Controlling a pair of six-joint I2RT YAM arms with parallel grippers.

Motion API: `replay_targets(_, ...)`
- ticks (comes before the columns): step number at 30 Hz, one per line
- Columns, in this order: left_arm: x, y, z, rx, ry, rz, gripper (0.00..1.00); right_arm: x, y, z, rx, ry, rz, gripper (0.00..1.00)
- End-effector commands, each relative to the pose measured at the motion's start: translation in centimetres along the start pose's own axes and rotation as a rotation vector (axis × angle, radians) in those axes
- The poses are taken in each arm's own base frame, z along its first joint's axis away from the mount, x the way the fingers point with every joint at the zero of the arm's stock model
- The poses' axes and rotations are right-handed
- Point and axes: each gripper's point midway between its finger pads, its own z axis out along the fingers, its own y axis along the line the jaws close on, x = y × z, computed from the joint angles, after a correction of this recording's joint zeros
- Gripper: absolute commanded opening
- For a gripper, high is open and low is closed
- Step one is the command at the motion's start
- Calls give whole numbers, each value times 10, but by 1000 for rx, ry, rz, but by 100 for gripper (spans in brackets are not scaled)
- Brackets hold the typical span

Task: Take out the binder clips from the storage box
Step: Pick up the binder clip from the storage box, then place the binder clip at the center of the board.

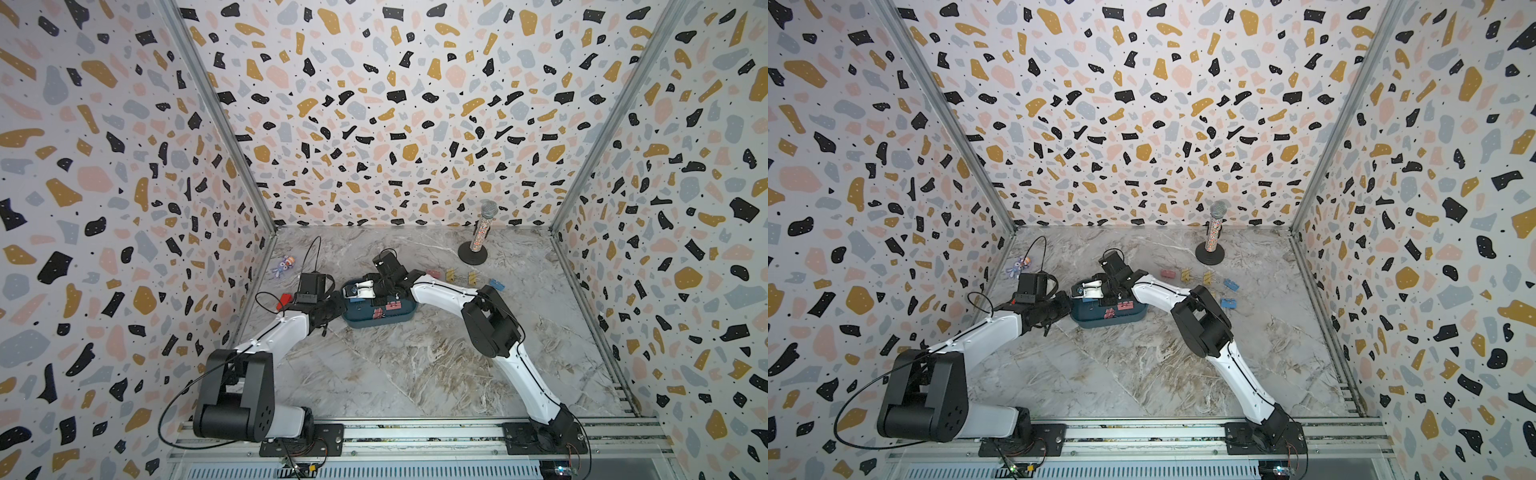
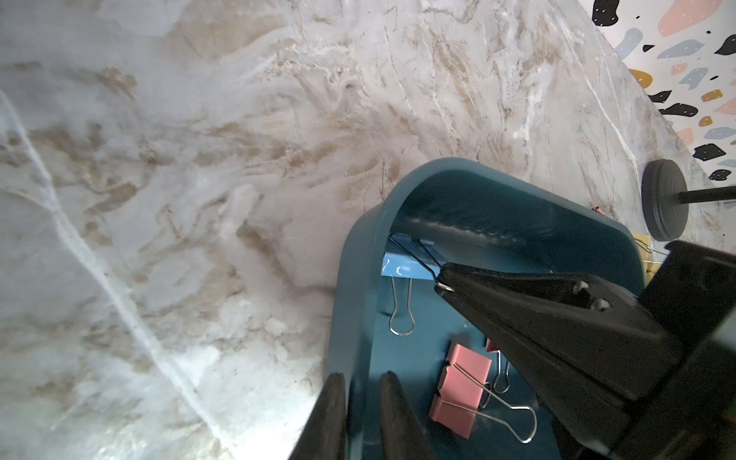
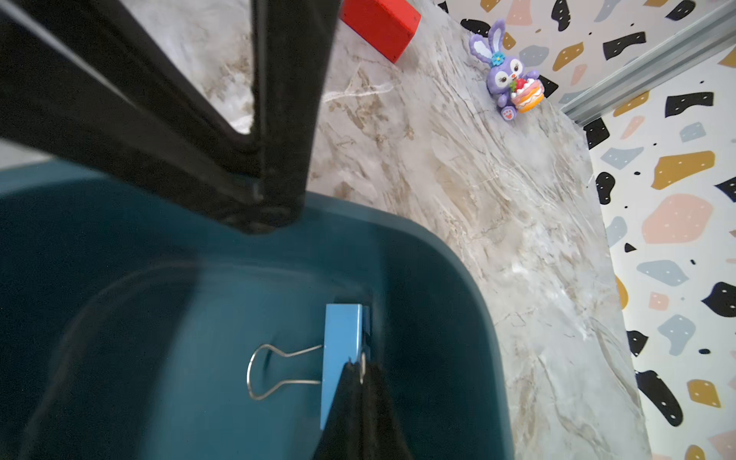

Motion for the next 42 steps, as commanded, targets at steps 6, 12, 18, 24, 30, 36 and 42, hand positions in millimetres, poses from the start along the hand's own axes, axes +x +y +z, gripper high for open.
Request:
replay_targets(6, -3, 1, -4, -4, -23, 15, 20, -26, -26, -55, 91, 9, -51, 0)
replay_targets(12, -1, 5, -3, -20, -19, 20, 20, -34, -34, -86, 137, 1, -60, 0)
replay_targets(18, -2, 4, -3, -20, -19, 22, 20, -38, -42, -125, 197, 15, -75, 0)
replay_targets(24, -1, 6, -2, -27, -16, 17, 20, -27, -38, -172, 261, 56, -48, 0)
replay_targets(30, 0, 8, -1, -34, -17, 16, 20, -7, -28, -223, 330, 147, -19, 0)
replay_targets(36, 0, 6, -2, -27, -17, 14, 20, 25, 0, -270, 368, 250, 38, 0)
replay_targets(42, -1, 5, -3, -16, -23, 11, 20, 65, 39, -320, 390, 373, 92, 0)
